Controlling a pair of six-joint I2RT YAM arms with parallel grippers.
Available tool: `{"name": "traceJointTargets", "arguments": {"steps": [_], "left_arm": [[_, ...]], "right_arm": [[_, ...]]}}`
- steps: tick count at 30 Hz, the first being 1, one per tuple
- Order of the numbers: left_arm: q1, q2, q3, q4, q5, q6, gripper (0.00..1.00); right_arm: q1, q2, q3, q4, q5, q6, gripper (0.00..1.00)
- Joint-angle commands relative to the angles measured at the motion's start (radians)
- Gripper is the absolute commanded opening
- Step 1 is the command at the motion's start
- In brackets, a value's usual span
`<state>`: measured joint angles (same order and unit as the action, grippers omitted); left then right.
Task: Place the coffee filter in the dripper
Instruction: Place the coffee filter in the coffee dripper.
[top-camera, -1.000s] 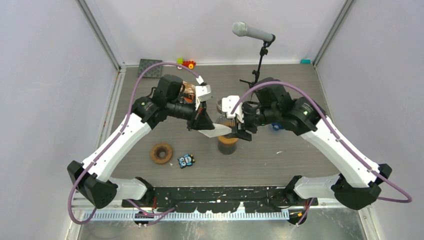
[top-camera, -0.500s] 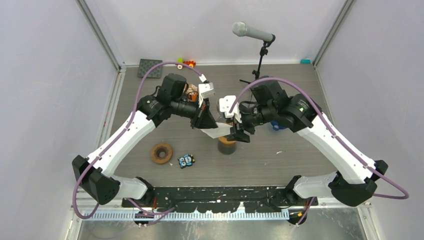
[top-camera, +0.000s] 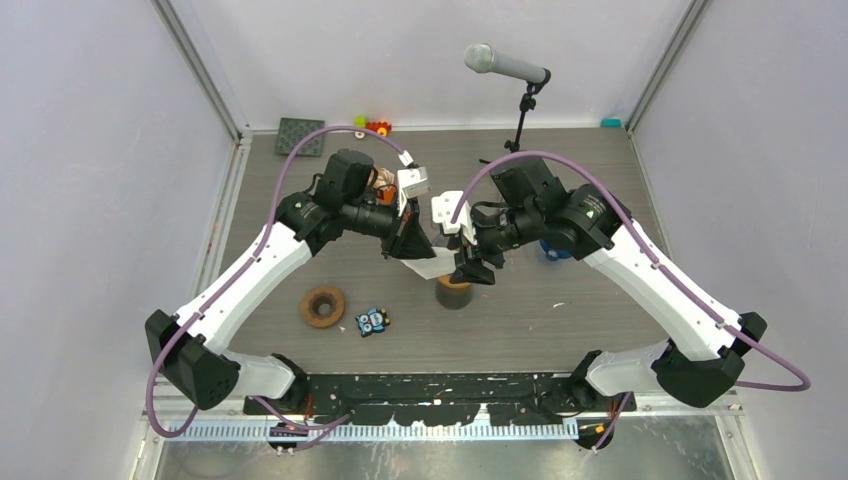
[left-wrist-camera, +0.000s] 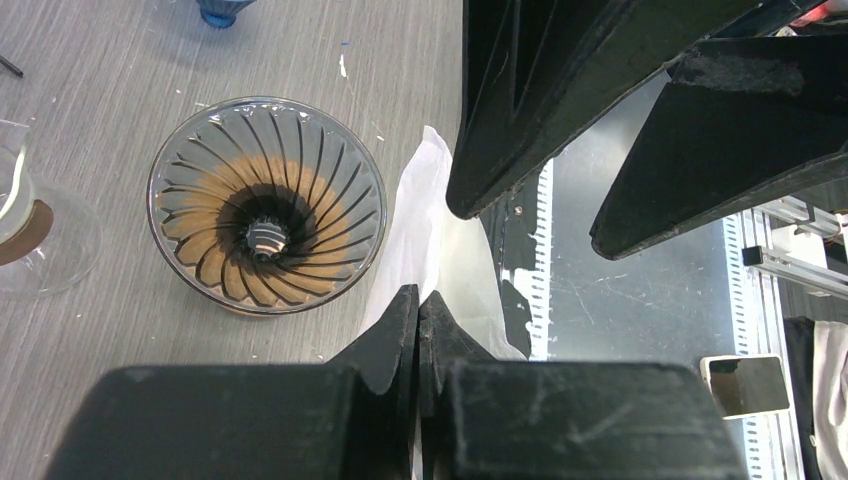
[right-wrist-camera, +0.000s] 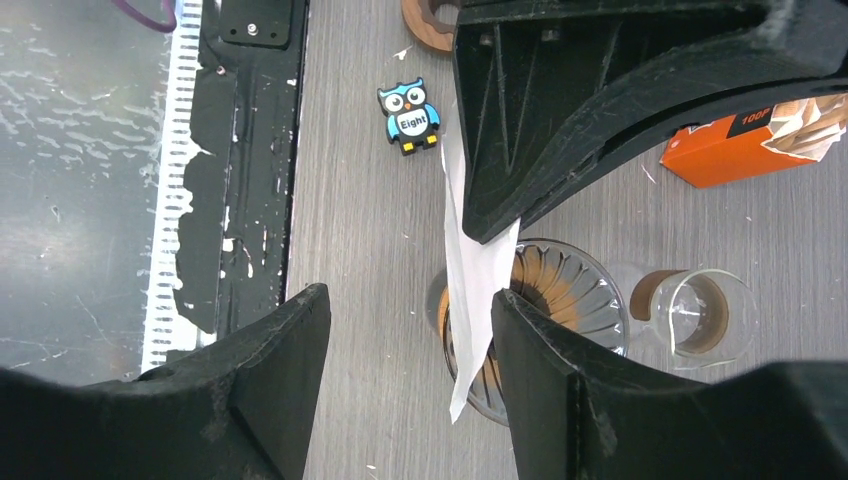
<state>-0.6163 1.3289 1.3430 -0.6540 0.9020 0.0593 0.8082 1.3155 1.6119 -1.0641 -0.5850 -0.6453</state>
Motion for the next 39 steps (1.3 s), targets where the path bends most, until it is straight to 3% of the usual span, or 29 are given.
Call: {"name": "traceJointTargets", "arguments": {"steps": [1, 24, 28, 35, 39], "left_arm": [[-0.006, -0.027, 0.0, 0.042, 0.018, -0.004, 0.0], [-0.005, -0.033, 0.006, 0.063, 0.011, -0.03, 0.0], [-0.005, -0.044, -0.003, 0.089, -0.036, -0.05, 0.0], [-0.004, -0.07, -0.021, 0.122, -0.113, -0.055, 0.0], [-0.005, -0.076, -0.024, 0.124, -0.135, -0.055, 0.02]], "right_arm": [[0.003, -0.001, 0.024, 0.017, -0.037, 0.01, 0.65], [0.017, 0.049, -0.029, 0.052, -0.022, 0.007, 0.56], [0.021, 0.059, -0.039, 0.063, -0.021, 0.015, 0.43], [0.022, 0.054, -0.079, 0.096, 0.003, 0.018, 0.08], [0.021, 0.05, -0.078, 0.096, -0.002, 0.019, 0.01]]}}
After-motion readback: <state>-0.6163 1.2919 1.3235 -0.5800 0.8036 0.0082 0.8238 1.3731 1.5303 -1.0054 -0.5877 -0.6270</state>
